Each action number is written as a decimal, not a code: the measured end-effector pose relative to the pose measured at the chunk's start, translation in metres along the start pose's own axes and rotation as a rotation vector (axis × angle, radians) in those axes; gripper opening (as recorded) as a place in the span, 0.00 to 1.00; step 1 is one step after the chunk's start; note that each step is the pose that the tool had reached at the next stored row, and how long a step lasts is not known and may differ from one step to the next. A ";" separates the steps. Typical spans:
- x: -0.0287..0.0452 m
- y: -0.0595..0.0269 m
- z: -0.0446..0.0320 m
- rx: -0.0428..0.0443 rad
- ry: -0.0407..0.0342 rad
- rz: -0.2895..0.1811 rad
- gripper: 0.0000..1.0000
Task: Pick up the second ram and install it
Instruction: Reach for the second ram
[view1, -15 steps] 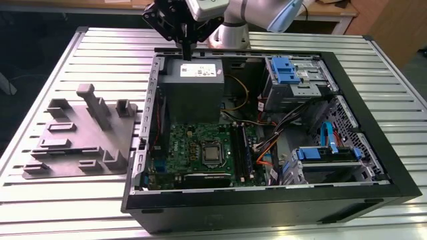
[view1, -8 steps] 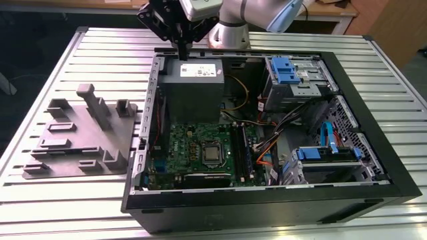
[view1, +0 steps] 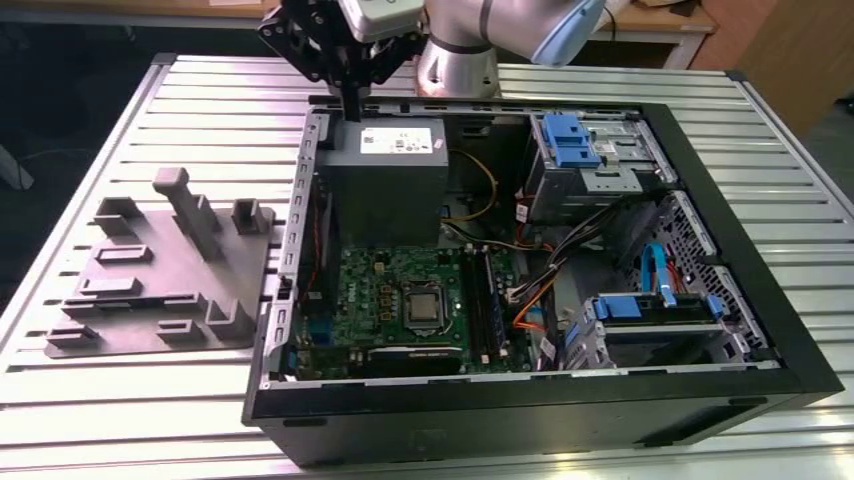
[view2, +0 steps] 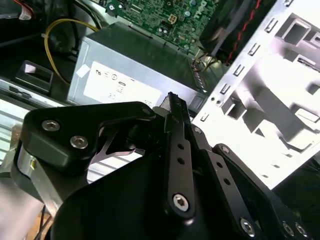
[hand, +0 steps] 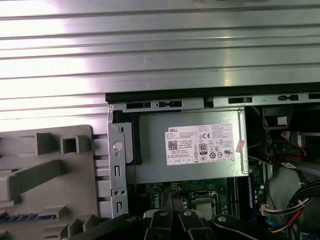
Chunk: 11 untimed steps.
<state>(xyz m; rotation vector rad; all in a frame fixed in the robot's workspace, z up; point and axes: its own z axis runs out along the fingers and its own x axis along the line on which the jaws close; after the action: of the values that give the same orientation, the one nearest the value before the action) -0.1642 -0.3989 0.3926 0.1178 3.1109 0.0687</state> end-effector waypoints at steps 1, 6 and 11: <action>0.0016 -0.0001 0.0000 0.0000 -0.0002 0.000 0.10; 0.0066 -0.0005 0.0000 -0.0001 -0.0003 0.000 0.10; 0.0126 -0.0010 -0.0001 -0.0001 -0.0003 0.000 0.10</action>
<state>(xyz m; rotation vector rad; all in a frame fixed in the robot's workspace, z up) -0.1768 -0.3989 0.3923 0.1177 3.1106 0.0688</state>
